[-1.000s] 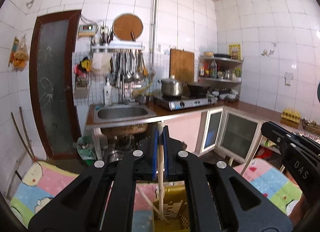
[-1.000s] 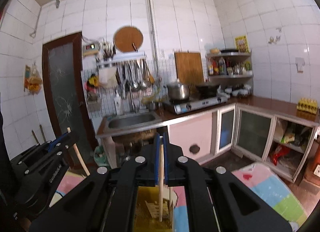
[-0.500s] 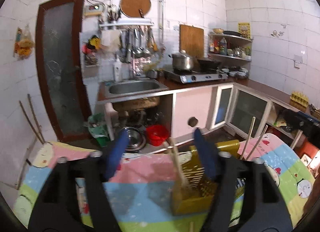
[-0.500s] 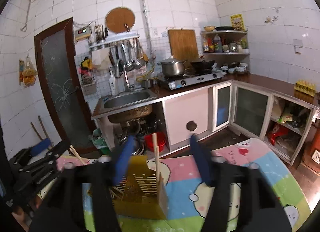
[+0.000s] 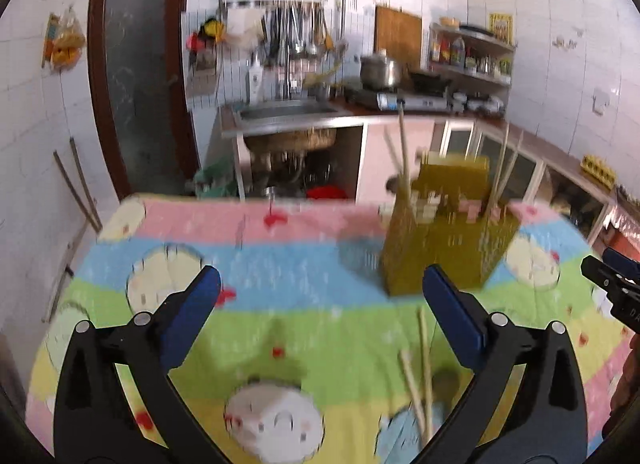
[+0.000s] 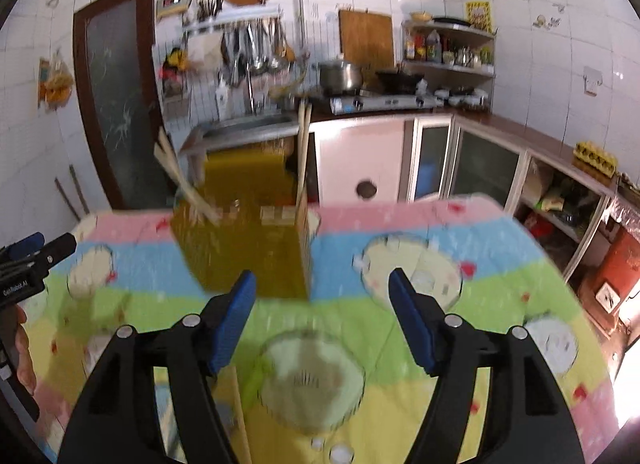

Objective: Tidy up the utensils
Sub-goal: 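Lower the left tool to a chopstick while the right tool lowers beside another chopstick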

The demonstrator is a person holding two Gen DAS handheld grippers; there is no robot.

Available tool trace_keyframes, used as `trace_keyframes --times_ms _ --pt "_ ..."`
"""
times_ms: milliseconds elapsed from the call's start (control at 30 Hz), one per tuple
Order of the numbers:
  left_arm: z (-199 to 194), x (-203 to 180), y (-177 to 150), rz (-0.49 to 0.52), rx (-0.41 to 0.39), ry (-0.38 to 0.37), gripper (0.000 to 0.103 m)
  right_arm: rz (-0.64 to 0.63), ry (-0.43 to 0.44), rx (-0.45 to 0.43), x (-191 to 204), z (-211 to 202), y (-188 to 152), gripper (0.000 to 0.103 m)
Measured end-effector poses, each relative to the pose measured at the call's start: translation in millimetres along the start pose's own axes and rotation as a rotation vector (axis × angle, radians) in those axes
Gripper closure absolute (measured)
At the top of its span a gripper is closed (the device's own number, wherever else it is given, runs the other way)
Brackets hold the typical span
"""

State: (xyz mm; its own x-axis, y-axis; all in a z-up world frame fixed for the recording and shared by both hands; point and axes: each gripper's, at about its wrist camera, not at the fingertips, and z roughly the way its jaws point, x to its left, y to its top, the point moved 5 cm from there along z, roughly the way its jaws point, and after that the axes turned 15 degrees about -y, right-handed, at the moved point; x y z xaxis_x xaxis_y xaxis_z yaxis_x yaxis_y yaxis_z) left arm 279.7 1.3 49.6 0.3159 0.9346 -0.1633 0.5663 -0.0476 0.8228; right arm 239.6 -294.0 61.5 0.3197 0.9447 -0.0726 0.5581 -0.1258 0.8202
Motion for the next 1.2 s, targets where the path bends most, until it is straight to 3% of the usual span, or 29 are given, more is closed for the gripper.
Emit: trace_keyframes --times_ms 133,333,633,733,967,1200 --pt "21.3 -0.6 -49.5 -0.005 0.102 0.013 0.005 -0.036 0.015 0.063 11.7 9.4 -47.1 0.035" --pt "41.6 -10.3 -91.9 0.009 0.187 0.012 0.005 -0.08 0.037 0.133 29.2 15.9 -97.7 0.035" --pt "47.7 -29.3 -112.9 0.083 0.208 0.036 0.005 -0.095 0.06 0.192 43.3 22.2 -119.2 0.037" --pt "50.9 -27.8 -116.0 0.081 0.22 0.035 0.005 -0.105 0.072 0.201 47.9 22.6 -121.0 0.043" --pt "58.8 -18.9 -117.8 -0.007 0.244 0.011 0.005 -0.126 0.066 0.242 53.6 31.3 -126.9 0.068" --pt "74.9 -21.6 -116.9 -0.008 0.274 0.027 0.005 -0.087 0.056 0.278 40.1 41.0 -126.6 0.068"
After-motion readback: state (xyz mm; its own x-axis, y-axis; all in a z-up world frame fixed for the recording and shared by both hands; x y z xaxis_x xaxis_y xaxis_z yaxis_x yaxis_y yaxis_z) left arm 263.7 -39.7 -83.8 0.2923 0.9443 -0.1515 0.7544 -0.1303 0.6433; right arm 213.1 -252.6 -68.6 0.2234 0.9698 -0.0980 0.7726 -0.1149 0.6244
